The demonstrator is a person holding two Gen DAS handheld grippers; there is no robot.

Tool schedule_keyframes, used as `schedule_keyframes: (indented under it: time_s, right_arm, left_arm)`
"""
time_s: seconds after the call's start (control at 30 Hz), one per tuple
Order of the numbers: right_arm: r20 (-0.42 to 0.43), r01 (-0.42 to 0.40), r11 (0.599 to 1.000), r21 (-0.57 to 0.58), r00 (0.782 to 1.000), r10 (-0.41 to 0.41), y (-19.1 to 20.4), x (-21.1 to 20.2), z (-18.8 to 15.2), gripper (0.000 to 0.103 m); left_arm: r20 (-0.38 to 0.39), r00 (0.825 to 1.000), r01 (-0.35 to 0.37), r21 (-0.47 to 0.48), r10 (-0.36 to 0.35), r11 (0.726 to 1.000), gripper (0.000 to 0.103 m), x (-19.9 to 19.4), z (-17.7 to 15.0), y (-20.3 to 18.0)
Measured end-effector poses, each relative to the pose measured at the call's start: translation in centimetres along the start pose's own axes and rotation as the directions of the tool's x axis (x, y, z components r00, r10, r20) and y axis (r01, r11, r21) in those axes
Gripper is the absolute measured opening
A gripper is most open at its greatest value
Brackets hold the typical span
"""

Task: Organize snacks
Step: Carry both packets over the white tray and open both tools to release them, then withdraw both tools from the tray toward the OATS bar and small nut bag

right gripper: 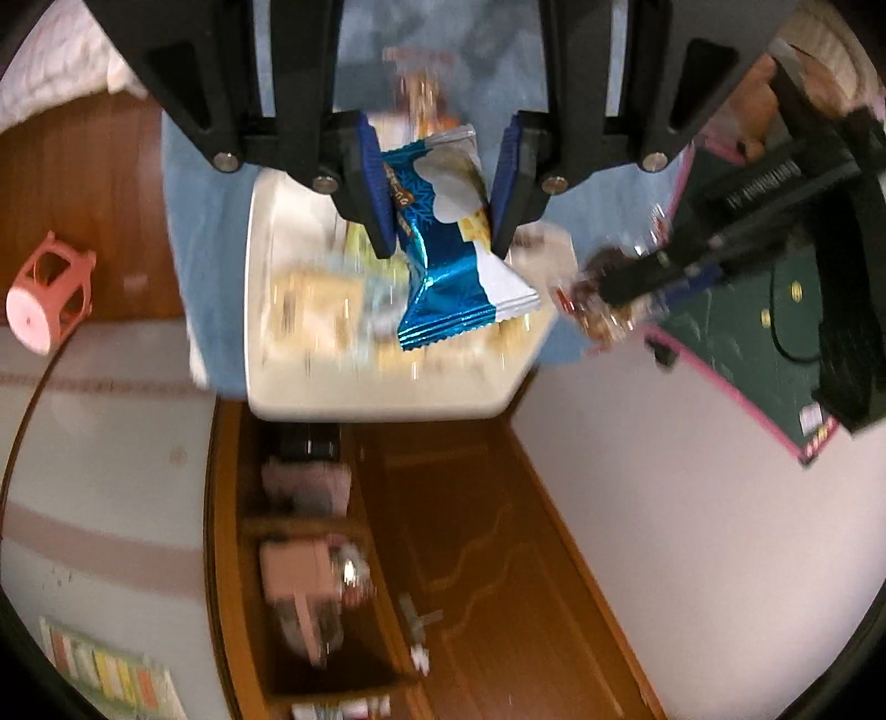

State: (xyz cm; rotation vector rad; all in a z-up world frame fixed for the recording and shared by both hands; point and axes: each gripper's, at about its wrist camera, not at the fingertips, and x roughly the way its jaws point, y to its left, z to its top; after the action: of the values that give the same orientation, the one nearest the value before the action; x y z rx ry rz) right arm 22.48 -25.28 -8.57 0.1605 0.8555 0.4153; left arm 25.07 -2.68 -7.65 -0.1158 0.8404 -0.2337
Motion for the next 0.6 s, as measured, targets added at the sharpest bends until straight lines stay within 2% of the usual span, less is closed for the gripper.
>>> schedule_keyframes:
  time_s: [0.1, 0.3, 0.33, 0.37, 0.43, 0.5, 0.6]
  right_arm:
    - [0.056, 0.023, 1.0, 0.002, 0.998, -0.023, 0.2, 0.2, 2.7, 0.034]
    - [0.049, 0.062, 0.998, 0.026, 0.997, -0.063, 0.0, 2.1, 4.9, 0.037]
    - [0.039, 0.063, 0.997, 0.034, 0.997, -0.064, -0.2, 2.5, 4.9, 0.043]
    - [0.028, 0.064, 0.997, 0.049, 0.997, -0.066, -0.5, 3.0, 5.0, 0.048]
    - [0.014, 0.066, 0.994, 0.086, 0.998, -0.067, -1.2, 3.5, 4.8, 0.052]
    - [-0.006, 0.059, 0.991, 0.12, 0.998, -0.059, -1.9, 4.0, 4.3, 0.053]
    - [-0.028, 0.06, 0.987, 0.151, 0.998, -0.057, -2.6, 4.5, 3.5, 0.053]
  left_arm:
    - [0.03, 1.0, -0.009, 0.016, 0.009, 1.0, 0.039, 0.2, 2.2, 0.1]
    - [0.056, 0.996, -0.075, 0.042, 0.073, 0.996, 0.043, 1.6, 4.4, 0.3]
    - [0.05, 0.996, -0.076, 0.034, 0.075, 0.997, 0.056, 2.0, 4.7, 0.6]
    - [0.041, 0.996, -0.075, 0.025, 0.073, 0.997, 0.08, 2.4, 4.8, 0.8]
    - [0.043, 0.996, -0.083, -0.005, 0.083, 0.997, 0.098, 2.9, 4.9, 1.6]
    - [0.049, 0.996, -0.079, -0.022, 0.08, 0.997, 0.098, 3.2, 4.8, 2.1]
    - [0.008, 0.996, -0.093, -0.047, 0.094, 0.995, 0.098, 4.3, 4.5, 3.0]
